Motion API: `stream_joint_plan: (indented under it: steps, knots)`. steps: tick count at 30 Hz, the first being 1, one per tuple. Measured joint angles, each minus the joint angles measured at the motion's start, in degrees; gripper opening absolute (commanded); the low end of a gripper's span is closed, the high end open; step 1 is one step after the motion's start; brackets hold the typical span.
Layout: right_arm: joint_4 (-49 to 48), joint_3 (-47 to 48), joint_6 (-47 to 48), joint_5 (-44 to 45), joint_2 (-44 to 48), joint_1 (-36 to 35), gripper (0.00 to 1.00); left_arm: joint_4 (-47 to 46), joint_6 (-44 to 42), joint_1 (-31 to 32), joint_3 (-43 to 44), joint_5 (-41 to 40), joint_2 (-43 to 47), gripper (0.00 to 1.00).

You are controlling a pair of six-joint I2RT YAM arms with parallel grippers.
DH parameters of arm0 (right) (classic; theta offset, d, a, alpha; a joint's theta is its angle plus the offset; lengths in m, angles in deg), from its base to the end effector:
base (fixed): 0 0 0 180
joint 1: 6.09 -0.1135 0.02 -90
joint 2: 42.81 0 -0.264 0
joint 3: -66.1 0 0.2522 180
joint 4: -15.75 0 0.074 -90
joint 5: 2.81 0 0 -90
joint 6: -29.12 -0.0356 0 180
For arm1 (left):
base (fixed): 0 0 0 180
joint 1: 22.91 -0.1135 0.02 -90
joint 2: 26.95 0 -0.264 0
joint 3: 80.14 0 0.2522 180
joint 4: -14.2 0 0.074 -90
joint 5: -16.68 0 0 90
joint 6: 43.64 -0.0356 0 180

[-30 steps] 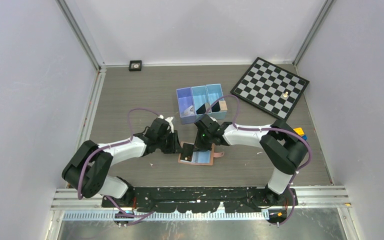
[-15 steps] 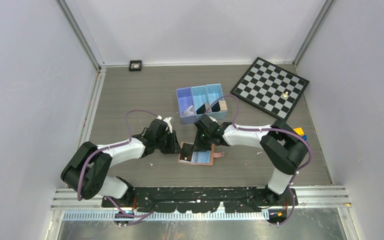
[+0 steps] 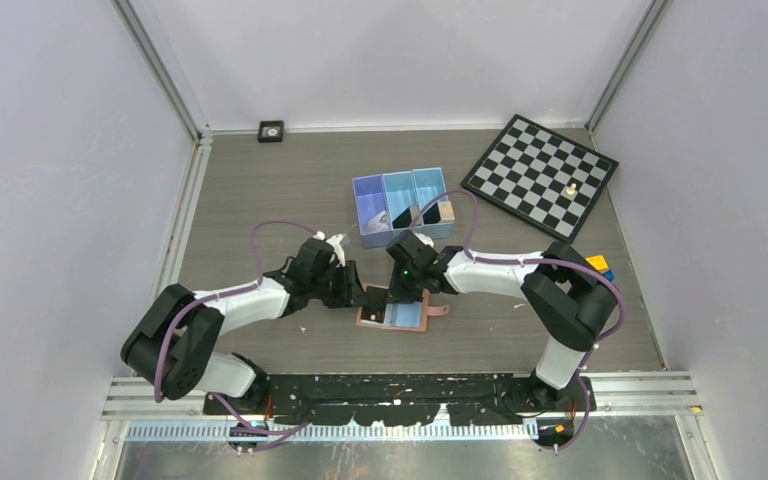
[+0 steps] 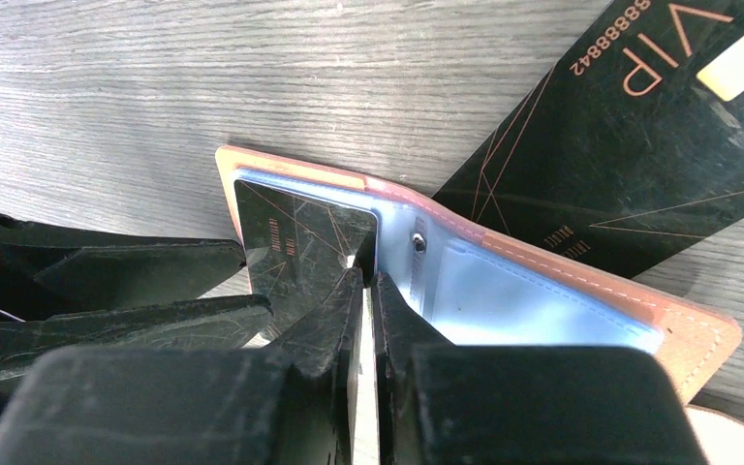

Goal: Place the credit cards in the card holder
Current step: Insert the credit card into the card holder.

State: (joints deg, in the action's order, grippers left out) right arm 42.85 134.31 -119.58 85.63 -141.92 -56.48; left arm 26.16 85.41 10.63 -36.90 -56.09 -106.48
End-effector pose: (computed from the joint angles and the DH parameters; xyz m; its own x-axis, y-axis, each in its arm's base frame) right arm 0.2136 0.2597 0.1517 -0.9468 0.1956 -0.2556 0.0571 0.8836 0.4648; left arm 0.2002 -0.1454 0.1433 -0.9190 -0.1128 -0.3779 0.1457 0.7933 -0.5911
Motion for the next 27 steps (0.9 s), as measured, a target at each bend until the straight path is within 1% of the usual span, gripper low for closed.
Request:
stream_joint_plan:
  steps: [5,14,17,27]
  knots:
    - [0.2,0.0,0.0,0.7,0.1,-0.5,0.11,-1.0,0.1,-0.1,-0.3,0.8,0.0,0.39]
    - [0.4,0.0,0.0,1.6,0.2,-1.0,0.11,-0.5,-0.5,-0.1,-0.3,-0.2,0.1,0.35]
    - [0.4,0.1,-0.1,1.7,0.2,-1.1,0.12,0.2,-0.7,0.0,-0.3,-0.9,0.5,0.32]
    - [0.4,0.7,-0.4,2.4,0.5,-2.2,0.19,5.3,-2.4,0.2,0.1,-4.9,2.8,0.32]
